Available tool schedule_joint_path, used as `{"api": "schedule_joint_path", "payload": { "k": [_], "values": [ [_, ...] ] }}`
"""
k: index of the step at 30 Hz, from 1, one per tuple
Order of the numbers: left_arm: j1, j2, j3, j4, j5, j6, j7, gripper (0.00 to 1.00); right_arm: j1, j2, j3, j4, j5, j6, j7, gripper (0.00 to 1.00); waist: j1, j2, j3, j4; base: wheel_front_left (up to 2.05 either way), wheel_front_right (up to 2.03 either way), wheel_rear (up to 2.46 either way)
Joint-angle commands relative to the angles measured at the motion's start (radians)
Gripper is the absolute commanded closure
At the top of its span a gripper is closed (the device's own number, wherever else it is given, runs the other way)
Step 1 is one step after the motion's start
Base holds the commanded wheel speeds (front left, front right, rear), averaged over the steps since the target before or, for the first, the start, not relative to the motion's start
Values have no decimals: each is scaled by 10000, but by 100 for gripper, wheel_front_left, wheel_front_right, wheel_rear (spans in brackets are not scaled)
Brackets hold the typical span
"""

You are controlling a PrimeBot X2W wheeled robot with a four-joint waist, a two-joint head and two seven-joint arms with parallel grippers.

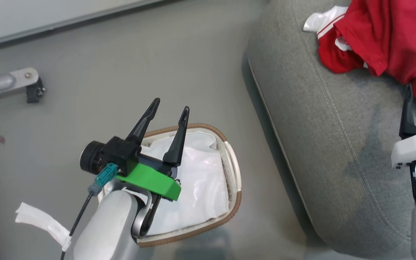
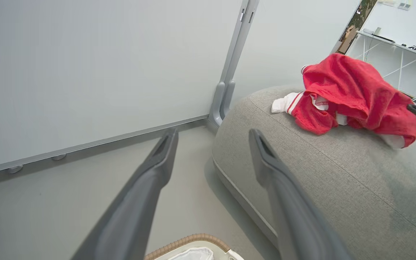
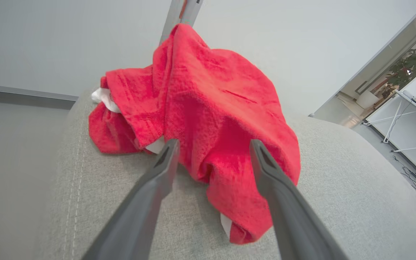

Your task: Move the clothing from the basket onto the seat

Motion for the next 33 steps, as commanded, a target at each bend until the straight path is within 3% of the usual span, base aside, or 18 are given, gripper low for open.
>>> {"api": "schedule_joint_path", "payload": {
  "k": [1, 20, 33],
  "values": [
    [228, -55, 143, 19, -40, -27, -5, 0, -39, -106, 91, -28, 97, -14, -24, 0, 0, 0, -620, 376, 0, 0, 0],
    [2215, -565, 2734, -70, 35, -27, -5, 0, 49, 207, 2380, 397, 680, -14, -24, 0, 0, 0, -2931, 1857, 0, 0, 0],
    [3340, -584, 3824, -119, 43, 146, -5, 0, 1470, 243, 4047, -30, 2704, -14, -24, 0, 0, 0, -3573, 2133, 0, 0, 0]
  ]
}}
